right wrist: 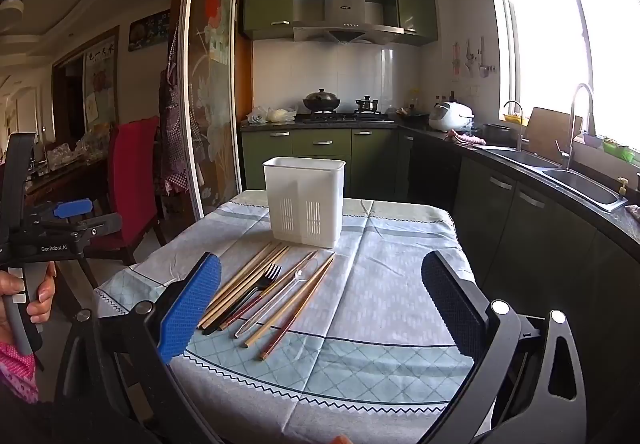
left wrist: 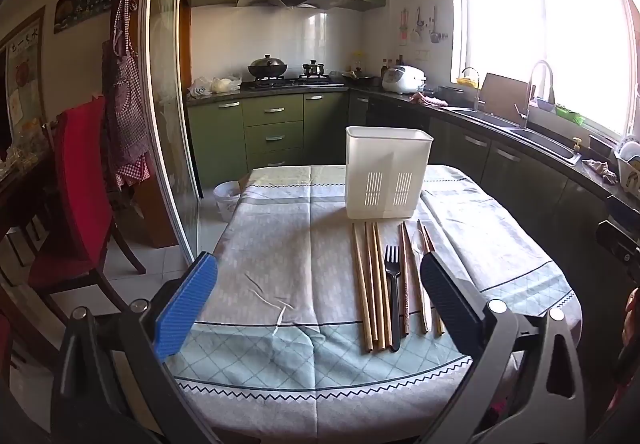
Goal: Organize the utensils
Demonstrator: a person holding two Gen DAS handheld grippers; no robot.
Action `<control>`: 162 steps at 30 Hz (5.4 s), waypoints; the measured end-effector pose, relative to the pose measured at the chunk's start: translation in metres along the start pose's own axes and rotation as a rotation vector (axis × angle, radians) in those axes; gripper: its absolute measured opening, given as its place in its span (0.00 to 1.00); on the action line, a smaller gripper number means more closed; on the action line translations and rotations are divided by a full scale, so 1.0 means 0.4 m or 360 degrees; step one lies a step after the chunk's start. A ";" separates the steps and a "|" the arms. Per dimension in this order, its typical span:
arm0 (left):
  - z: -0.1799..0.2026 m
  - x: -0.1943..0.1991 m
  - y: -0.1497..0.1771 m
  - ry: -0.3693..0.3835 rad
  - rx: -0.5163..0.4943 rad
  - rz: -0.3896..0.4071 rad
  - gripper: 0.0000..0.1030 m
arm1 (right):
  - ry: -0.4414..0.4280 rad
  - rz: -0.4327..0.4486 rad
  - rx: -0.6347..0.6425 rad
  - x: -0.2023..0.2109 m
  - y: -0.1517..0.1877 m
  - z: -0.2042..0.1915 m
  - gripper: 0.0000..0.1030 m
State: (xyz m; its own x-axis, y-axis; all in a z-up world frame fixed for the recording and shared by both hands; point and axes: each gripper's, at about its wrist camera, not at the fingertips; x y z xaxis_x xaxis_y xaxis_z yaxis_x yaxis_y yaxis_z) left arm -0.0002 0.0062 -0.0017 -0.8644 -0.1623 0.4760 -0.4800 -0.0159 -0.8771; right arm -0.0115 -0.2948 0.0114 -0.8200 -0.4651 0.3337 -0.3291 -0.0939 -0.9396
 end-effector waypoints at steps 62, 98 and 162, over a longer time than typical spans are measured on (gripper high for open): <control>0.004 -0.001 0.007 -0.0003 -0.0012 -0.0010 0.94 | -0.0001 -0.0016 -0.0010 -0.002 0.006 0.003 0.96; 0.248 -0.407 -0.045 0.0379 -0.0258 -0.0893 0.94 | -0.0145 -0.0482 -0.0420 -0.241 0.033 0.199 0.96; 0.300 -0.623 0.001 0.0459 -0.0351 -0.1243 0.09 | -0.0528 -0.1072 -0.0608 -0.597 0.036 0.127 0.27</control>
State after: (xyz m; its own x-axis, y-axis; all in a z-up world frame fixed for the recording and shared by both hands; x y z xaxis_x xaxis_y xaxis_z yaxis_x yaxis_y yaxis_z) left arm 0.2331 -0.0719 -0.1284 -0.2642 0.0726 0.9617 -0.9453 0.1781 -0.2732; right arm 0.2033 -0.2297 -0.0858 -0.2310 -0.6568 0.7178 -0.8835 -0.1674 -0.4374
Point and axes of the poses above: each gripper's, at about its wrist camera, not at the fingertips, and x roughly against the way its jaws point, z to its right, y to its underside, and after that the axes turned 8 degrees about -y, right-handed
